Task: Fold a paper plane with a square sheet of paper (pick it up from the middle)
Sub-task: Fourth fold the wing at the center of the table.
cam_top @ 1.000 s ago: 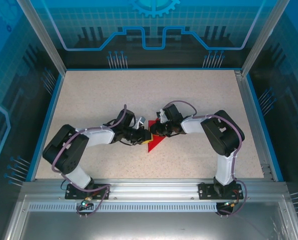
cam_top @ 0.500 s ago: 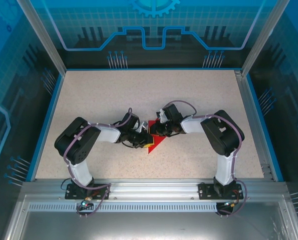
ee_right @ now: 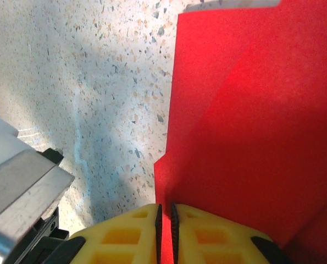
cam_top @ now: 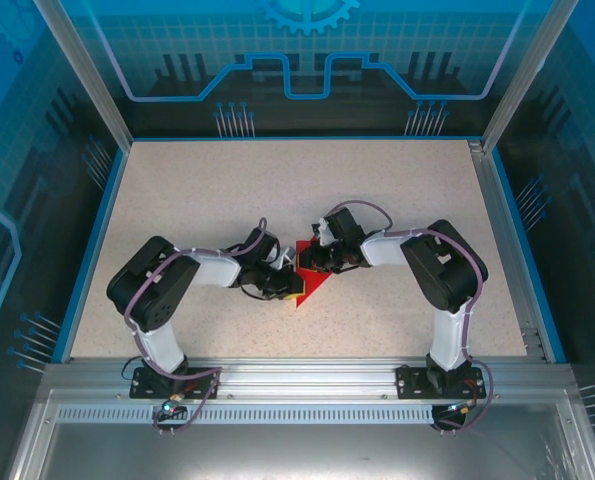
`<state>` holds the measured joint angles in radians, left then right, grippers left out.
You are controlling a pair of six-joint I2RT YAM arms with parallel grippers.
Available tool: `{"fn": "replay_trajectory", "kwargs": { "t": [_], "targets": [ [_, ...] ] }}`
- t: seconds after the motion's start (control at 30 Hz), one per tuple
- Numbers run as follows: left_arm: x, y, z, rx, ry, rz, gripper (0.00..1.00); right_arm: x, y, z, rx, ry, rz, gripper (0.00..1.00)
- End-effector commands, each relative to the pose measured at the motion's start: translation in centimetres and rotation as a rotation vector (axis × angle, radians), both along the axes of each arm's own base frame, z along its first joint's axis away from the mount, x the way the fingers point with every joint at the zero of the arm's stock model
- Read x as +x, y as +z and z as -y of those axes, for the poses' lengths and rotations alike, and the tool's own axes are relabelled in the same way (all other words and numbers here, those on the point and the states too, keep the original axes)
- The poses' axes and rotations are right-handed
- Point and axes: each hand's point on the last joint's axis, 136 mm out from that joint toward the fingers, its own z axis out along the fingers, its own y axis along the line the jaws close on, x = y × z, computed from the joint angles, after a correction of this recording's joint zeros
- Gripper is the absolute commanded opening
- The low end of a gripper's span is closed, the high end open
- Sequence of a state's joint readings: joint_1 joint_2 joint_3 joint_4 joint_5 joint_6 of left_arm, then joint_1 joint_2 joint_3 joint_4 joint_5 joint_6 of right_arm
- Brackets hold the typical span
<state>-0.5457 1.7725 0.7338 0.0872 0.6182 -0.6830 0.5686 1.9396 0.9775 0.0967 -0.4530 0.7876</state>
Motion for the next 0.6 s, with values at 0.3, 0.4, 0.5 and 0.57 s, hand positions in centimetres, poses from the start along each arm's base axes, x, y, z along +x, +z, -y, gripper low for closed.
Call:
{"fn": "replay_trajectory", "kwargs": {
  "t": [0.3, 0.4, 0.5, 0.57],
  "targets": [
    [-6.0, -2.2, -2.9, 0.153, -0.100, -0.136, 0.13, -2.7, -5.9, 3.7, -0.206, -0.032, -0.129, 0.16],
    [-6.1, -1.8, -3.2, 0.165, -0.093, -0.121, 0.12, -2.6, -5.9, 3.6, -0.206, -0.032, -0.128, 0.16],
    [-5.6, -0.9, -3.3, 0.165, -0.073, -0.080, 0.12, -2.6, -5.8, 3.6, -0.205, -0.031, -0.129, 0.16],
    [-4.8, 0.3, -2.9, 0.140, -0.056, -0.038, 0.12, -2.7, -5.8, 3.6, -0.206, -0.032, -0.131, 0.16]
  ]
}}
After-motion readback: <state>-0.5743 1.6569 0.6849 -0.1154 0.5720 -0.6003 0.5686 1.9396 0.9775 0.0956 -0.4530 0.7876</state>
